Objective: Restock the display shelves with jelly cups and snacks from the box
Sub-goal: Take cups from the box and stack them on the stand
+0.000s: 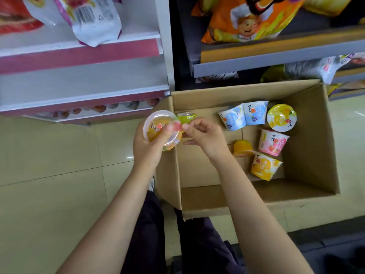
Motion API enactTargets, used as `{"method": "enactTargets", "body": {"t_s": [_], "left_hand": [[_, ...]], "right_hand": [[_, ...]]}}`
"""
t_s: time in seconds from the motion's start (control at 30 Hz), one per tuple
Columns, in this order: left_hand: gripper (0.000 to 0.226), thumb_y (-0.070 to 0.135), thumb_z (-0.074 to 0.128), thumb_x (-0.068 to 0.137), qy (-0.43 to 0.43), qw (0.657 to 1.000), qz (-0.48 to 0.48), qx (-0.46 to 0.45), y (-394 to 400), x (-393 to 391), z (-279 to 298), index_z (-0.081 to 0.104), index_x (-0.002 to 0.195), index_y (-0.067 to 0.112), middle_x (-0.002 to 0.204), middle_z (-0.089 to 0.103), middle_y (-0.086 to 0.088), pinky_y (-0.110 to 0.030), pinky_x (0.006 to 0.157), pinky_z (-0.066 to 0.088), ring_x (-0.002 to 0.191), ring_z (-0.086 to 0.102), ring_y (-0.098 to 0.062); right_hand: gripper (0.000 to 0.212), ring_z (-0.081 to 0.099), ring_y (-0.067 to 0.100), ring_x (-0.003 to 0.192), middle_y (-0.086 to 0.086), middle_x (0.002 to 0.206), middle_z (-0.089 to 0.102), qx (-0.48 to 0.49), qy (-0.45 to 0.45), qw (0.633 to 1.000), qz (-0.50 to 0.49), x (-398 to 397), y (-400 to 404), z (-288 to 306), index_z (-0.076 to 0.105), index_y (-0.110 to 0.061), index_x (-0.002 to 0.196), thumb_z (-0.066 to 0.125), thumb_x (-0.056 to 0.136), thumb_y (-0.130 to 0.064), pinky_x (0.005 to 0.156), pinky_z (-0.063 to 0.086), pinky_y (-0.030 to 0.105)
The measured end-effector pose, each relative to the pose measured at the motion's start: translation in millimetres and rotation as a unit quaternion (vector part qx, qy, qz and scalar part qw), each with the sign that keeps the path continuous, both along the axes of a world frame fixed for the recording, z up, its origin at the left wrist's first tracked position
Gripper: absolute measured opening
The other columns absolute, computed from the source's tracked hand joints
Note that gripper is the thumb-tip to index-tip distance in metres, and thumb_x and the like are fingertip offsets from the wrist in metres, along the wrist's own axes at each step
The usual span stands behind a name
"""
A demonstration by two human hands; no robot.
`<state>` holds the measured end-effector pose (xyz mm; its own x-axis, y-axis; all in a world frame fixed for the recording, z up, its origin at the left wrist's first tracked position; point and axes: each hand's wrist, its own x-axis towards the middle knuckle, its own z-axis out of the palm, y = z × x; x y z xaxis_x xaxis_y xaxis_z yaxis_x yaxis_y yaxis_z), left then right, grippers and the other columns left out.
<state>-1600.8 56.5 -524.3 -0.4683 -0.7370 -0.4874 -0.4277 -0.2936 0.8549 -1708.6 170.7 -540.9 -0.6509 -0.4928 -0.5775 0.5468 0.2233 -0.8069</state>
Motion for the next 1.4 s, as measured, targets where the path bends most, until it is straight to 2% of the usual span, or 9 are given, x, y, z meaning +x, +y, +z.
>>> {"method": "enactTargets", "body": {"t_s": [0.2, 0.27, 0.33, 0.43, 0.53, 0.8, 0.97, 1.23, 1.4], "left_hand": [[0.046, 0.038, 0.081, 0.08, -0.057, 0.99, 0.094, 0.09, -18.8, 13.2, -51.3, 0.065, 0.121, 0.022, 0.109, 0.072, 0.001, -0.029, 0.071, 0.06, 0.098, 0.072, -0.015], [0.051, 0.042, 0.082, 0.077, -0.067, 0.989, 0.085, 0.104, -20.4, 17.6, -68.4, 0.065, 0.121, 0.024, 0.111, 0.072, 0.0, -0.032, 0.071, 0.06, 0.1, 0.072, -0.017], [0.049, 0.045, 0.082, 0.076, -0.07, 0.989, 0.072, 0.107, -19.9, 22.1, -81.7, 0.066, 0.118, 0.027, 0.111, 0.073, 0.001, -0.038, 0.079, 0.061, 0.1, 0.072, -0.016], [0.055, 0.047, 0.082, 0.073, -0.075, 0.987, 0.079, 0.118, -18.1, 26.2, -93.7, 0.066, 0.12, 0.024, 0.111, 0.073, -0.001, -0.045, 0.085, 0.06, 0.099, 0.072, -0.017], [0.068, 0.053, 0.082, 0.064, -0.074, 0.984, 0.093, 0.13, -17.0, 28.9, -99.8, 0.066, 0.122, 0.021, 0.111, 0.073, -0.002, -0.047, 0.086, 0.06, 0.1, 0.072, -0.018], [0.06, 0.052, 0.08, 0.067, -0.071, 0.984, 0.087, 0.135, -13.5, 32.4, -100.7, 0.065, 0.119, 0.026, 0.113, 0.072, 0.0, -0.046, 0.09, 0.059, 0.103, 0.07, -0.016], [0.056, 0.049, 0.081, 0.073, -0.061, 0.987, 0.068, 0.131, -9.9, 35.8, -91.6, 0.065, 0.12, 0.024, 0.111, 0.073, -0.001, -0.042, 0.084, 0.061, 0.102, 0.071, -0.018], [0.052, 0.051, 0.082, 0.06, -0.021, 0.992, 0.023, 0.124, -24.1, 38.4, 20.7, 0.073, 0.102, 0.023, 0.1, 0.077, 0.001, -0.048, 0.095, 0.056, 0.097, 0.073, -0.019], [0.015, 0.022, 0.074, 0.087, 0.118, 0.983, 0.036, 0.137, -47.6, 41.7, 140.2, 0.072, 0.101, 0.02, 0.091, 0.076, 0.001, -0.034, 0.074, 0.059, 0.082, 0.073, -0.015]], "right_hand": [[0.057, 0.058, 0.022, 0.113, 0.01, 0.122, 0.061, 0.252, 0.059, 0.966, -0.014, -22.0, -22.3, -103.9, 0.054, -0.004, 0.129, 0.08, 0.083, -0.026, 0.089, 0.048, 0.025], [0.038, 0.056, 0.021, 0.101, 0.002, 0.105, 0.059, 0.294, 0.05, 0.953, 0.059, -27.3, -25.7, -131.9, 0.06, -0.013, 0.109, 0.079, 0.083, -0.034, 0.073, 0.043, 0.012], [0.03, 0.05, 0.016, 0.085, -0.005, 0.09, 0.05, 0.299, 0.036, 0.95, 0.086, -28.3, -27.6, -152.2, 0.057, -0.017, 0.095, 0.077, 0.084, -0.036, 0.063, 0.043, 0.008], [0.062, 0.056, 0.018, 0.094, 0.001, 0.107, 0.058, 0.263, -0.015, 0.962, 0.075, -23.9, -28.6, -169.9, 0.057, -0.007, 0.127, 0.08, 0.08, -0.041, 0.077, 0.051, 0.031], [0.043, 0.053, 0.017, 0.08, -0.001, 0.085, 0.059, 0.261, -0.036, 0.963, 0.062, -13.8, -33.1, -180.3, 0.066, -0.012, 0.105, 0.078, 0.081, -0.045, 0.067, 0.043, 0.027], [0.045, 0.053, 0.022, 0.089, -0.001, 0.088, 0.048, 0.216, -0.073, 0.969, -0.093, -0.5, -38.0, -192.7, 0.041, -0.011, 0.101, 0.081, 0.082, -0.02, 0.089, 0.054, 0.045], [0.042, 0.059, 0.017, 0.083, 0.006, 0.098, 0.051, 0.19, -0.076, 0.974, -0.092, -8.8, -33.2, -166.2, 0.045, -0.013, 0.09, 0.084, 0.079, -0.023, 0.058, 0.056, 0.024], [0.029, 0.065, 0.012, 0.076, -0.004, 0.078, 0.067, 0.057, -0.014, 0.995, -0.084, 18.8, -6.4, -1.1, 0.051, -0.014, 0.097, 0.077, 0.085, -0.014, 0.069, 0.052, 0.03], [0.054, 0.069, 0.013, 0.093, 0.008, 0.106, 0.073, -0.049, 0.063, 0.996, 0.036, 48.2, -26.1, 153.8, 0.049, -0.014, 0.127, 0.078, 0.082, -0.016, 0.075, 0.053, 0.025]]}}
